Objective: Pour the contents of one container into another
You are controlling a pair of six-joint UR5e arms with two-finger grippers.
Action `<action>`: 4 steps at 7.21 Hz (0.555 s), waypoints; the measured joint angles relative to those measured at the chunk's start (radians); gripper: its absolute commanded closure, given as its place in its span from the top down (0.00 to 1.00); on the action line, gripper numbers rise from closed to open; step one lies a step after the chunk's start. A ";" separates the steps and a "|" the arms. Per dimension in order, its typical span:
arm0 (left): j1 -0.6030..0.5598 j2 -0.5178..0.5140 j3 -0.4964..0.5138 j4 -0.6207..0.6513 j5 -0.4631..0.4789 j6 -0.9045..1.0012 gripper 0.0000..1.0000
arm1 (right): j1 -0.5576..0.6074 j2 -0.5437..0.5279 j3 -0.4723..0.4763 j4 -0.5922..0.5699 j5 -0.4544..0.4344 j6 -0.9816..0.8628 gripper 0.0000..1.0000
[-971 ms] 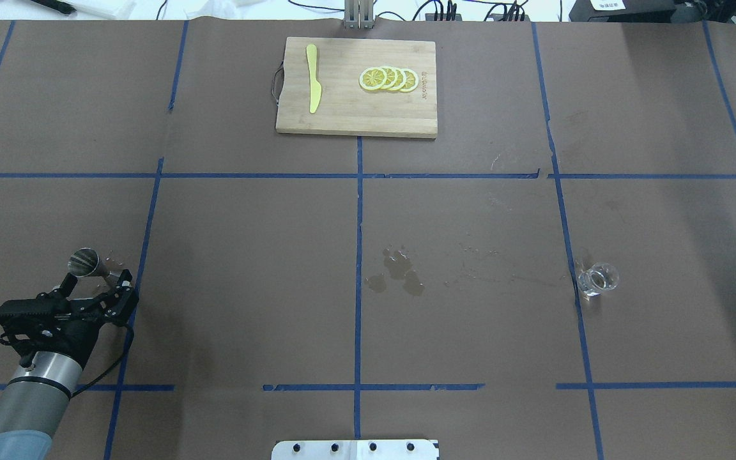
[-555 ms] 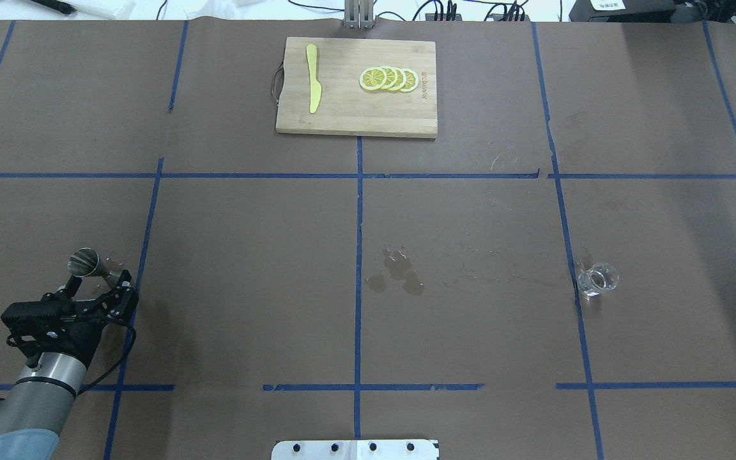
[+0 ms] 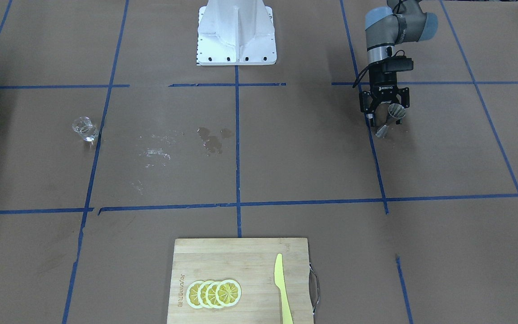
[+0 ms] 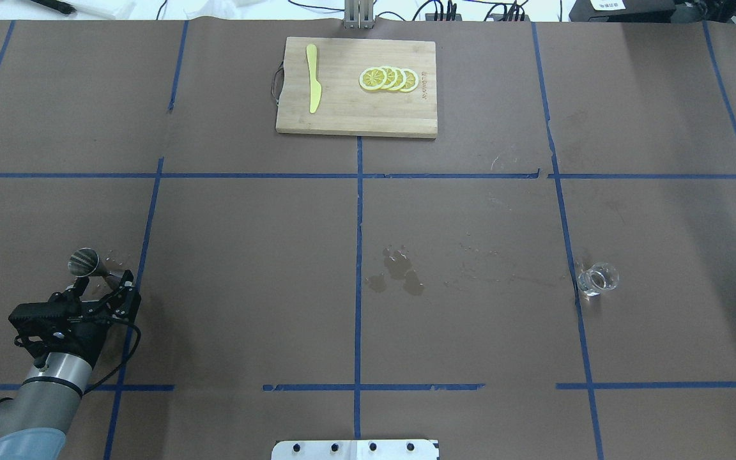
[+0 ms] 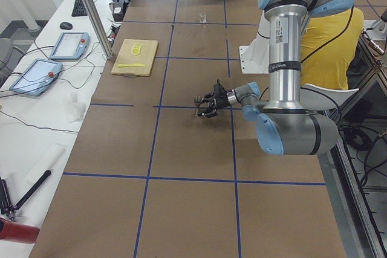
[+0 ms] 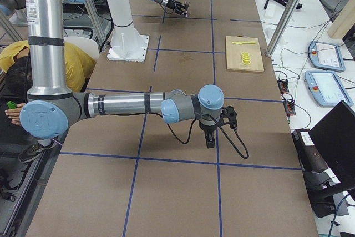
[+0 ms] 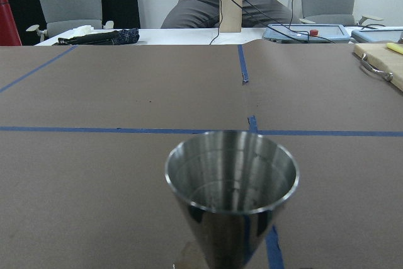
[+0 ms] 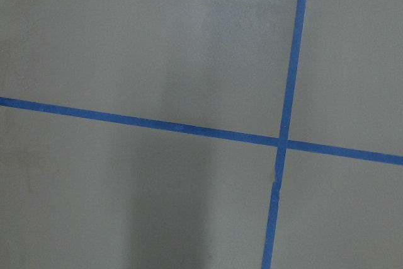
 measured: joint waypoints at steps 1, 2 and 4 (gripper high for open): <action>-0.001 0.000 0.000 0.000 0.004 0.001 0.81 | 0.000 0.000 0.000 0.001 0.000 0.000 1.00; -0.002 0.000 0.004 0.000 0.017 0.001 0.80 | 0.000 0.001 0.001 0.001 0.000 0.000 1.00; -0.002 -0.001 0.014 -0.002 0.044 0.001 0.70 | 0.000 0.002 0.001 0.001 0.000 0.000 1.00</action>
